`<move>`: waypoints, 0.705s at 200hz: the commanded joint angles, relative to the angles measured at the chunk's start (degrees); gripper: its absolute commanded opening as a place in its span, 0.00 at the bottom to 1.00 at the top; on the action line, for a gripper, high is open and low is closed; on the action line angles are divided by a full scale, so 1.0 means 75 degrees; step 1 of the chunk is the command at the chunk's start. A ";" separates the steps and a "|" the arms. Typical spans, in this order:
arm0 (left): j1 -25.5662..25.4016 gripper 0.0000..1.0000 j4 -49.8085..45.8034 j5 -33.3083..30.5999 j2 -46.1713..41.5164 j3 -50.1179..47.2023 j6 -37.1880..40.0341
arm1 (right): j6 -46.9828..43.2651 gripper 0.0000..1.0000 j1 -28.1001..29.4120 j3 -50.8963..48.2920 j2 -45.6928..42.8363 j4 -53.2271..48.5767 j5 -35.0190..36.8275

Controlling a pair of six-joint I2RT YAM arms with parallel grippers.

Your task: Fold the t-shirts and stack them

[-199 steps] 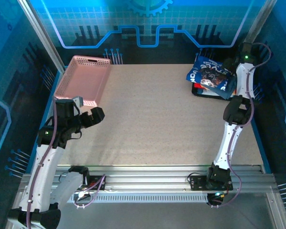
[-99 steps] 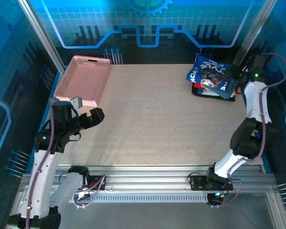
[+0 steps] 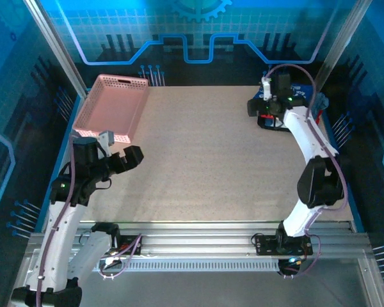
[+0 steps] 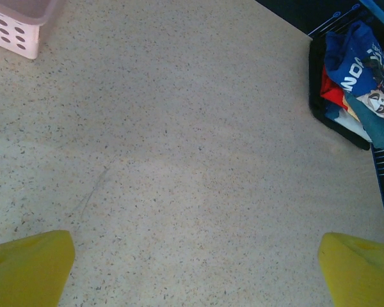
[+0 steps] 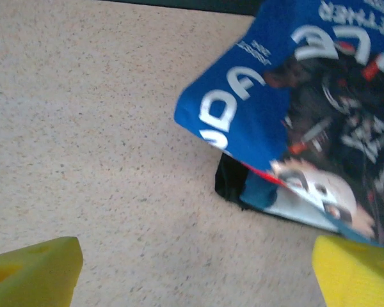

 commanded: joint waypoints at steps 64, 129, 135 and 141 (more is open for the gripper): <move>0.0014 0.99 -0.0036 -0.0113 -0.0126 -0.0186 0.0053 | -0.2261 0.90 0.0583 0.2242 0.2490 -0.0508 0.2173; 0.0026 0.99 -0.0296 -0.0299 -0.0078 -0.0210 0.0234 | -0.2424 0.88 0.0665 0.4042 0.4245 -0.1039 0.2984; 0.0026 0.99 -0.0321 -0.0308 -0.0077 -0.0189 0.0236 | -0.2429 0.88 0.0660 0.4103 0.4334 -0.1074 0.3080; 0.0026 0.99 -0.0345 -0.0329 -0.0068 -0.0192 0.0248 | -0.2452 0.88 0.0661 0.4112 0.4388 -0.1063 0.3190</move>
